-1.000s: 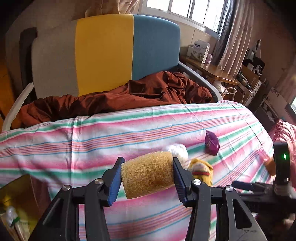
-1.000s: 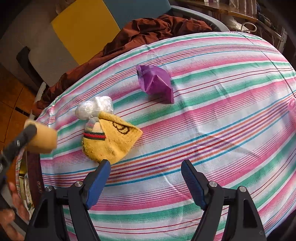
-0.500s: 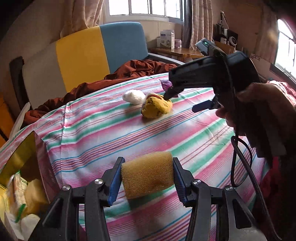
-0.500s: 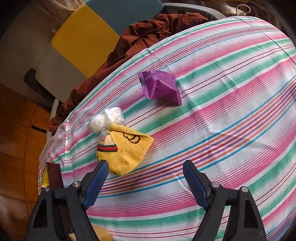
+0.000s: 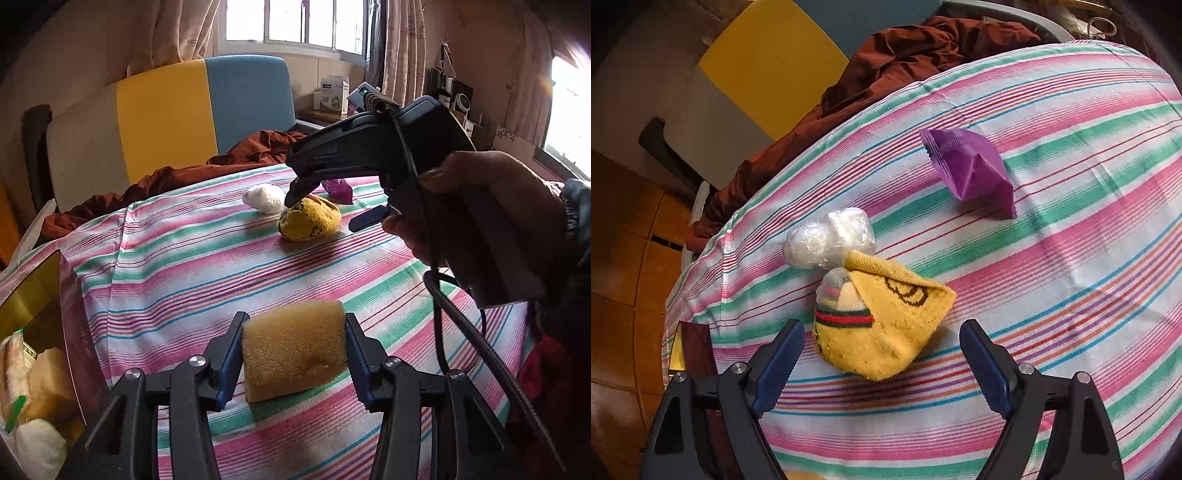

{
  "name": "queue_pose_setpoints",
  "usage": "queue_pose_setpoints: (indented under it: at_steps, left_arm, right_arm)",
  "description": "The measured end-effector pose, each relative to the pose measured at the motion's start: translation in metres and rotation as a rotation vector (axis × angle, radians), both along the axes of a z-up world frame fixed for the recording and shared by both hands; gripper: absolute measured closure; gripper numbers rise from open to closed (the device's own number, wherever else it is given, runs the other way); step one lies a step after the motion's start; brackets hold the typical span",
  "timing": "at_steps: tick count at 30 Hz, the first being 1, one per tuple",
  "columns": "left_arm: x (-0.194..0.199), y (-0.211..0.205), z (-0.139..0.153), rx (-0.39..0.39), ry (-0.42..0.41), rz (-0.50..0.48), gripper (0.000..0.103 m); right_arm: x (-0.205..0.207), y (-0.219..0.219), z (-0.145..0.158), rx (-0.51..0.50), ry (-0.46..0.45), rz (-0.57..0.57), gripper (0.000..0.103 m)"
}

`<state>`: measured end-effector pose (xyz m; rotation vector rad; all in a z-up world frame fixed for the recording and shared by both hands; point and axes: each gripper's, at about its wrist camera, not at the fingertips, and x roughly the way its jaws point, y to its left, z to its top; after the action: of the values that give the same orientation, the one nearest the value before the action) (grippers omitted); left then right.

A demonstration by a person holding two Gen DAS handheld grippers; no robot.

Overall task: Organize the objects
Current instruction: 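Grasp the yellow knit sock with the right tool while the left tool holds the sponge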

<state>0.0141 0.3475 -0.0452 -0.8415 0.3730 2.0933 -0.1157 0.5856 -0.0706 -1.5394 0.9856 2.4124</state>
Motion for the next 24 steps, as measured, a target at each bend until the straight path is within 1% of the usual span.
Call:
queue_pose_setpoints:
  at_steps: [3,4,5,6,8,9,10,13,15,17,18,19,22,24]
  left_arm:
    - [-0.001,-0.002,0.0,0.008,-0.012,0.004,0.052]
    - [-0.001,-0.002,0.0,0.01,-0.016,0.006,0.051]
    - [-0.002,-0.003,-0.001,0.013,-0.02,0.008,0.051]
    - [-0.002,-0.003,-0.001,0.014,-0.026,0.008,0.051]
    - [-0.002,-0.004,-0.002,0.017,-0.035,0.01,0.05]
    - [-0.002,-0.004,-0.003,0.018,-0.039,0.011,0.05]
    - [-0.003,-0.005,-0.004,0.022,-0.05,0.015,0.049]
    - [-0.005,-0.006,-0.006,0.028,-0.067,0.023,0.047]
    - [-0.005,-0.006,-0.008,0.031,-0.081,0.031,0.047]
    - [-0.003,-0.005,-0.009,0.03,-0.077,0.037,0.047]
    - [-0.001,-0.005,-0.009,0.027,-0.07,0.037,0.047]
    - [0.0,-0.004,-0.009,0.021,-0.063,0.037,0.047]
    - [0.003,-0.004,-0.008,0.013,-0.055,0.04,0.047]
    - [0.004,-0.006,-0.008,0.008,-0.053,0.041,0.047]
  right_arm:
    - [-0.015,-0.005,-0.005,0.036,-0.024,0.0,0.014]
    - [-0.019,-0.008,-0.004,0.061,-0.027,0.012,0.016]
    - [-0.021,-0.011,-0.003,0.098,-0.034,0.024,0.021]
    - [-0.02,-0.014,0.0,0.13,-0.031,0.029,0.045]
    - [-0.018,-0.02,0.004,0.142,-0.028,0.061,0.054]
    - [-0.015,-0.025,0.007,0.163,-0.034,0.093,0.06]
    - [-0.009,-0.031,0.011,0.19,-0.037,0.123,0.064]
    - [0.022,-0.039,0.018,0.236,-0.045,0.165,0.065]
    - [0.045,-0.04,0.014,0.253,-0.04,0.151,0.066]
    - [0.059,-0.037,0.007,0.239,-0.054,0.127,0.067]
    - [0.059,-0.038,0.01,0.256,-0.044,0.127,0.068]
    - [0.056,-0.04,0.011,0.292,-0.04,0.138,0.068]
    - [0.045,-0.054,0.007,0.385,-0.05,0.191,0.068]
    - [0.043,-0.057,0.006,0.404,-0.046,0.207,0.068]
